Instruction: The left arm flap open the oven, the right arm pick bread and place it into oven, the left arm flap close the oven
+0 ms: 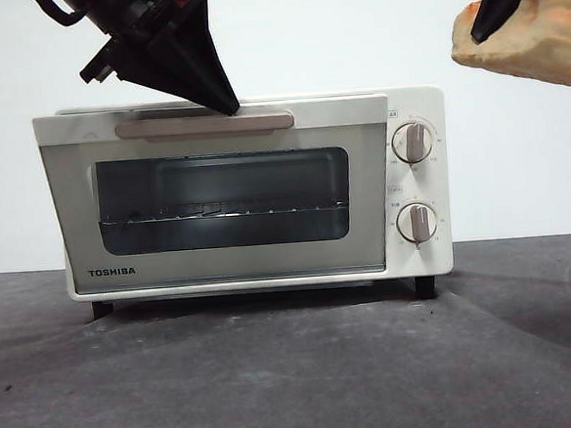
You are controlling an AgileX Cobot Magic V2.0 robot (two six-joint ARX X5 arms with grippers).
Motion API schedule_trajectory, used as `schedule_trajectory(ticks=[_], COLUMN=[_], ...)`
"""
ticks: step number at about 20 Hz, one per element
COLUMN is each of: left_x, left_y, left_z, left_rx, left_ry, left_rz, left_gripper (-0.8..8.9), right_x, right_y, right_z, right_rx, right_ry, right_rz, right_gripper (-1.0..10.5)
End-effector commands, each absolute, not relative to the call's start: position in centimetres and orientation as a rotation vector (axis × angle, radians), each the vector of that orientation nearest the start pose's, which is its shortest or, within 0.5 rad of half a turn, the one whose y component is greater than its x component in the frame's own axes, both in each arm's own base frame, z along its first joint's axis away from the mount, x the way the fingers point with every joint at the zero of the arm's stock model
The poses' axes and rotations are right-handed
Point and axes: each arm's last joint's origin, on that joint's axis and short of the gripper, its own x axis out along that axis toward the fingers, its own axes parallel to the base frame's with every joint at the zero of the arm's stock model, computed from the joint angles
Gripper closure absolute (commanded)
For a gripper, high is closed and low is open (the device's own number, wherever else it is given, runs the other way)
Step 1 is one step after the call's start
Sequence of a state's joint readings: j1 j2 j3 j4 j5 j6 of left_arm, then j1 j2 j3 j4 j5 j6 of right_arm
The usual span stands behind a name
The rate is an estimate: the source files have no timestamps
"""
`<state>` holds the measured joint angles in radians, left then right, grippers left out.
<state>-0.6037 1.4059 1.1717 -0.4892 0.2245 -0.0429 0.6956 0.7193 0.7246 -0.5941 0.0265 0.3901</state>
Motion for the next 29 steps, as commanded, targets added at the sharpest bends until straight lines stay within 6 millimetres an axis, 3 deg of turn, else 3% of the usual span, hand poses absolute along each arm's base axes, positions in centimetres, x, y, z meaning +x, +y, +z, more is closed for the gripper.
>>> schedule_trajectory(ticks=[1, 9, 21, 26, 29], left_x=[24.1, 21.7, 21.5, 21.3, 20.1], left_y=[-18.1, -18.8, -18.5, -16.2, -13.3], left_z=[28.6, 27.5, 27.6, 29.8, 31.8], left_rx=[0.146, 0.218, 0.224, 0.181, 0.122], left_ry=[0.855, 1.040, 1.070, 0.976, 0.888], left_rz=[-0.760, -0.790, -0.781, -0.715, -0.663], left_gripper=[7.98, 7.98, 7.98, 7.98, 7.98], right_x=[11.3, 11.3, 11.3, 11.3, 11.6], right_y=[9.5, 9.5, 9.5, 9.5, 9.8], right_z=[29.2, 29.2, 29.2, 29.2, 29.0], right_rx=[0.151, 0.149, 0.146, 0.146, 0.151], right_ry=[0.649, 0.648, 0.649, 0.651, 0.664], right_rz=[0.547, 0.548, 0.549, 0.550, 0.563], right_gripper=[7.3, 7.3, 7.3, 7.3, 7.3])
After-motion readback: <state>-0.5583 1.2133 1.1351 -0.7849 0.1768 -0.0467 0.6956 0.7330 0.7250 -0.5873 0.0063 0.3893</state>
